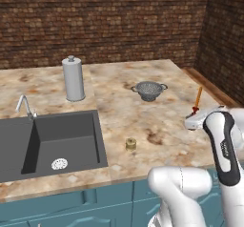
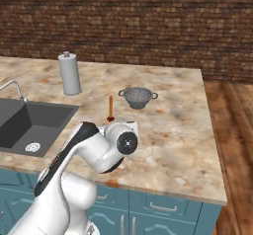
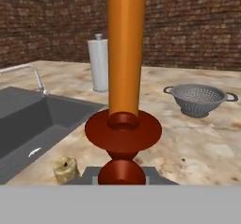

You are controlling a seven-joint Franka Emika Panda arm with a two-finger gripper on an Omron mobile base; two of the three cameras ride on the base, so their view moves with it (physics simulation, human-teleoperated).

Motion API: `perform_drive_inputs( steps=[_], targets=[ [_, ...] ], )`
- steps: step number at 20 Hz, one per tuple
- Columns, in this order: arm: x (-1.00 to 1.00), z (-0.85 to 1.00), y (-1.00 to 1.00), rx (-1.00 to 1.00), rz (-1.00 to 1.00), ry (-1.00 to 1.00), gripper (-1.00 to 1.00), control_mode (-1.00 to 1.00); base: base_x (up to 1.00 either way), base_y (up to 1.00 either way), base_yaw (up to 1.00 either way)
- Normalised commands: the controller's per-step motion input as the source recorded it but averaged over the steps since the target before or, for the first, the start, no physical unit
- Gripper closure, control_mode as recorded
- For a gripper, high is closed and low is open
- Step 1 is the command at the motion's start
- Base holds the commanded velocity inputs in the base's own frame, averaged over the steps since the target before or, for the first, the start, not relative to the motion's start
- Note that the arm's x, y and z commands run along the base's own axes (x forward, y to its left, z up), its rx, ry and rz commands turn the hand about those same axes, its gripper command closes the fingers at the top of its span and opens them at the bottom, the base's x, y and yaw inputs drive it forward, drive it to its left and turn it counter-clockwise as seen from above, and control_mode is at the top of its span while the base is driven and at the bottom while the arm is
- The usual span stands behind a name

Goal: Pick the candle and candle from the dining table and place them in the open cabinet. Close the cabinet after placing the objects.

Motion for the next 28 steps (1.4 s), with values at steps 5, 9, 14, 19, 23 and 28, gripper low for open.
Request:
perform_drive_inputs(
  steps=[5,9,14,19,23,28],
  targets=[
    [-0.79,0.5,0.3,-0.11,-0.11,0.0,1.0,-1.0,0.0,0.0,0.0],
    [-0.79,0.39,0.25,-0.11,-0.07,0.0,1.0,-1.0,0.0,0.0,0.0],
    [-0.42,0.25,0.33,-0.09,-0.03,0.0,1.0,-1.0,0.0,0.0,0.0],
    [-0.01,-0.05,0.44,-0.06,0.0,-0.01,1.0,-1.0,0.0,0.0,0.0],
    [0.0,-0.01,0.25,-0.04,-0.02,0.0,1.0,-1.0,0.0,0.0,0.0],
    [0.0,0.0,0.05,-0.04,0.0,0.0,1.0,-1.0,0.0,0.0,0.0]
  ],
)
